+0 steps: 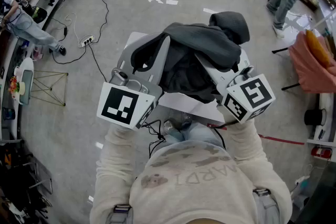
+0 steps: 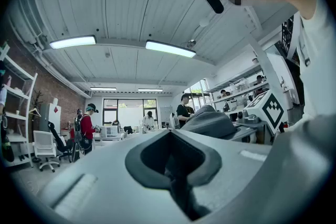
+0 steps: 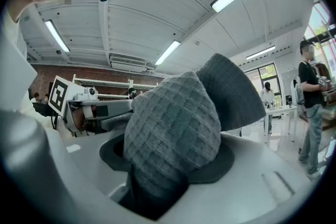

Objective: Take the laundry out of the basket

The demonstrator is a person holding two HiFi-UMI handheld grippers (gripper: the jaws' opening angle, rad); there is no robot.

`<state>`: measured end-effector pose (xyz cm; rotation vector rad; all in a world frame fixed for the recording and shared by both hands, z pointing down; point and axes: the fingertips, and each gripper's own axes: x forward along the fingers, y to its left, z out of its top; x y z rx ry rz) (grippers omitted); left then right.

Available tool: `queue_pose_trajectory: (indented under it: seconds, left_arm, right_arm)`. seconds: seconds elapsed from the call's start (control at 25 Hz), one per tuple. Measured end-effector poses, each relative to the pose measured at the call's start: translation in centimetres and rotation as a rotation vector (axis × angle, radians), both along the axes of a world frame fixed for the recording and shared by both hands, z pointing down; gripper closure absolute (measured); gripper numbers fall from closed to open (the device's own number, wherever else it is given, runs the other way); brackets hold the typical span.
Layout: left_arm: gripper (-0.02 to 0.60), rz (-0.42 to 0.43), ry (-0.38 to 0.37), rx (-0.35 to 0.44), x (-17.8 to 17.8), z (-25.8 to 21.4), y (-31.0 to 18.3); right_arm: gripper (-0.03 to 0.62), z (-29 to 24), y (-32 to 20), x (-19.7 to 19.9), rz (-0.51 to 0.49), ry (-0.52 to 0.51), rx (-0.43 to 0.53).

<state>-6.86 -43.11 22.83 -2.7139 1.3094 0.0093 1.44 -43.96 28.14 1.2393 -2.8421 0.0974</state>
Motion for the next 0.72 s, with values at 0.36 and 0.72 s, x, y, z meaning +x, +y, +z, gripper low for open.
queue_pose_trajectory:
  seconds: [0.36,0.72]
  left_arm:
    - [0.580,-0.001,0.015,0.012,0.2,-0.9,1.3]
    - [0.580,-0.014,0.012,0.014,0.7,-1.0,2.1]
  right_arm:
    - [0.319,-1.1,1.3,0.2,-0.004,-0.006,0.018]
    - [0.319,-1.1,2.0,0.6,-0.022,-0.010,0.028]
